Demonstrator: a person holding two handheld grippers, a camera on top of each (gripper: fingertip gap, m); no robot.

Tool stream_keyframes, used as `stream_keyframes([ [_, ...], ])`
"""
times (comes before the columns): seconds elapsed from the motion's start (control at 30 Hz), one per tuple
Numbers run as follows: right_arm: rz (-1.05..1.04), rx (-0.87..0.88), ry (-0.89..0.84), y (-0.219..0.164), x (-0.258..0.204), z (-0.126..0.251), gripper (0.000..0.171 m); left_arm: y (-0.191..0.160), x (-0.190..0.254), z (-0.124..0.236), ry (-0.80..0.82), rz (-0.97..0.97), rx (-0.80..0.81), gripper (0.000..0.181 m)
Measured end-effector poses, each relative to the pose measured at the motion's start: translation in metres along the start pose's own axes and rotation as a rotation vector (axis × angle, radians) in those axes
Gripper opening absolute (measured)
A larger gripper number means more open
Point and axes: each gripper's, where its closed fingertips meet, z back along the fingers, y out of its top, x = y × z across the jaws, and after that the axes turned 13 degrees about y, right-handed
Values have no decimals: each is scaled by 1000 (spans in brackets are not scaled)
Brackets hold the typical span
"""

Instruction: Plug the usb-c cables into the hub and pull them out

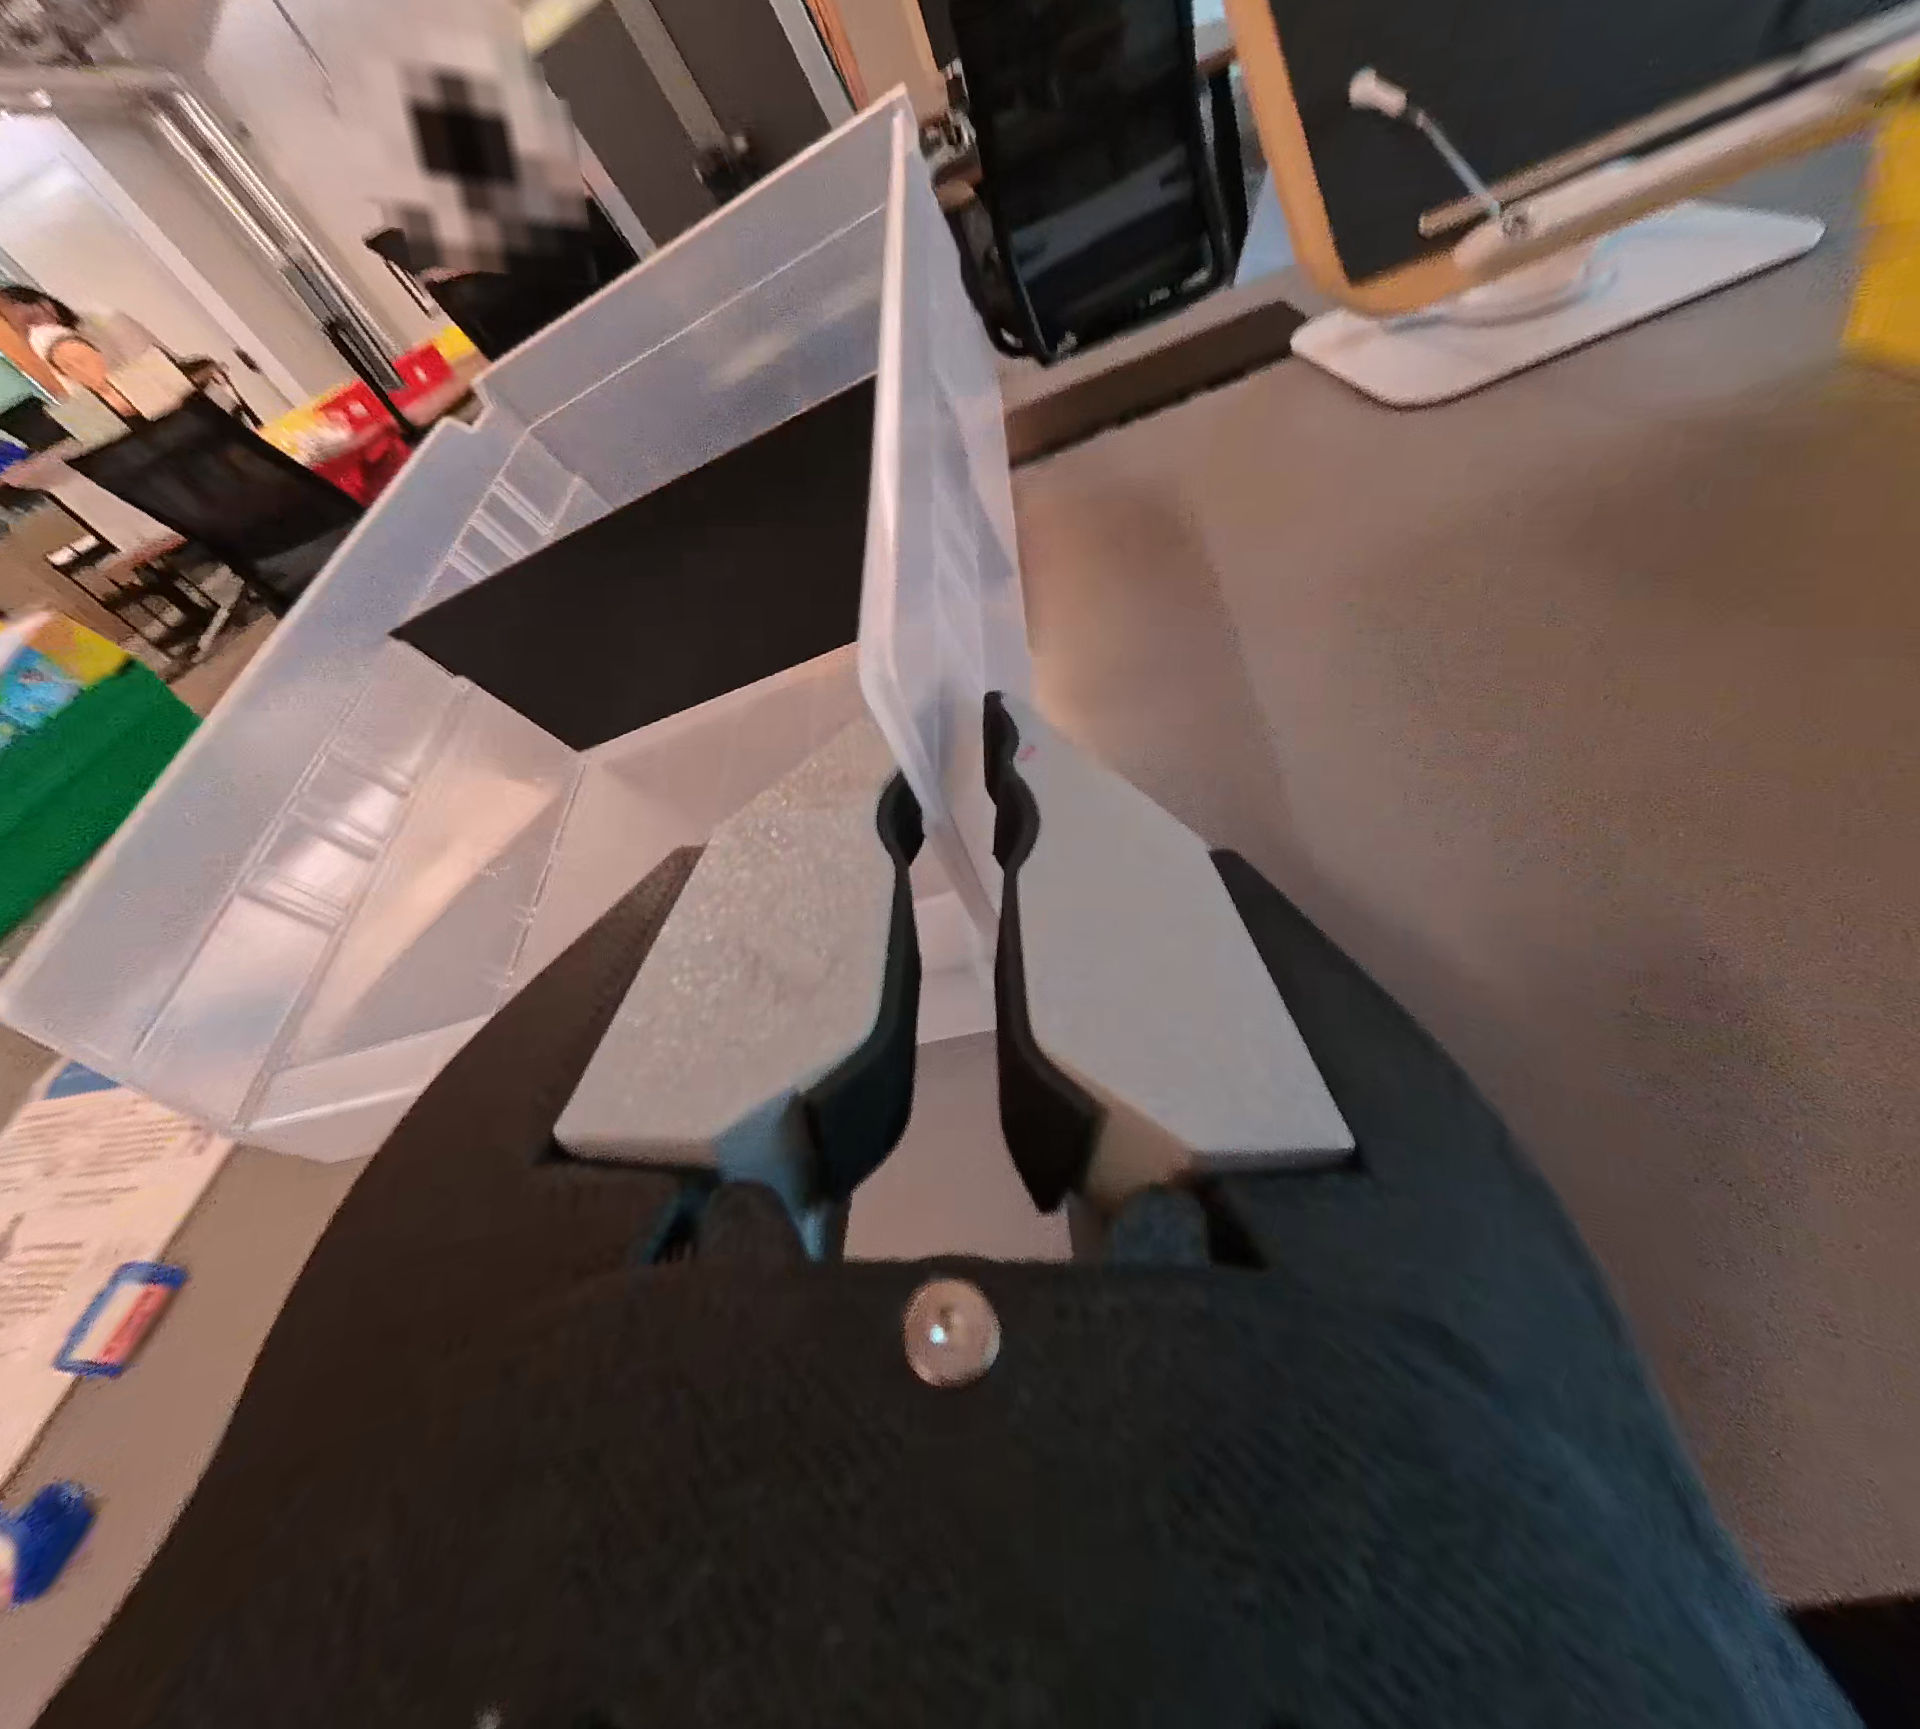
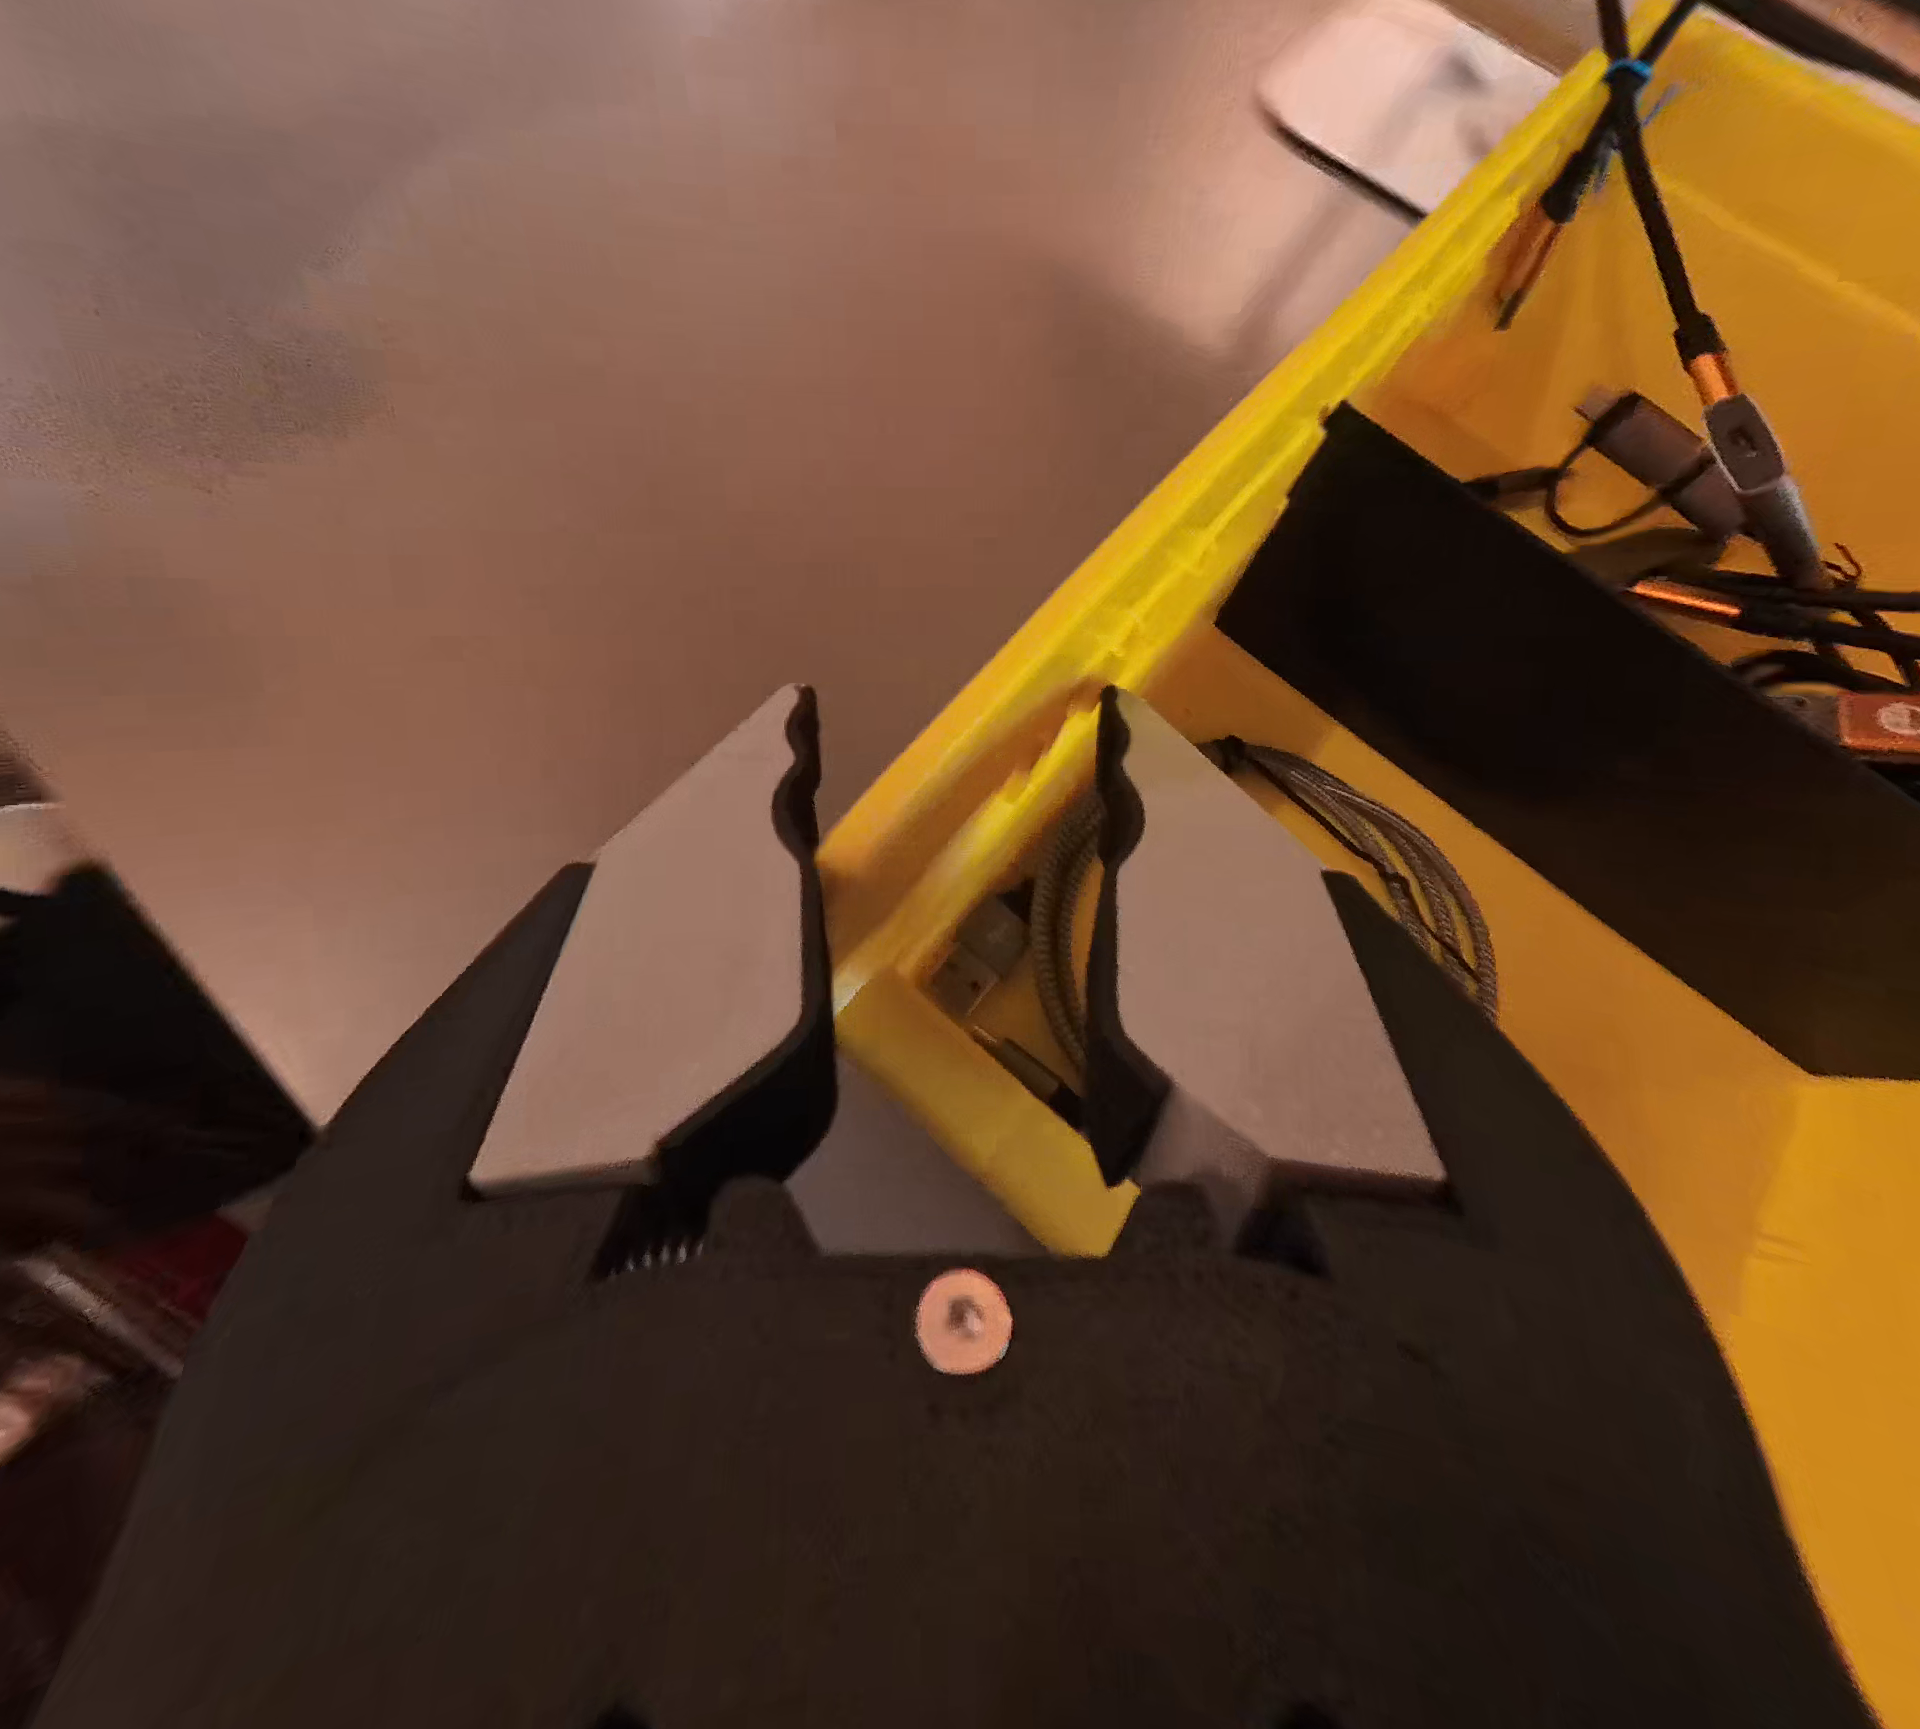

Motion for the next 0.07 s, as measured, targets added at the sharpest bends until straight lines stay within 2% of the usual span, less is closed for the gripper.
stream_keyframes([
  [0.07,29,33,110,26,-48,-34,57,19,-10,11,21,17,50,6],
])
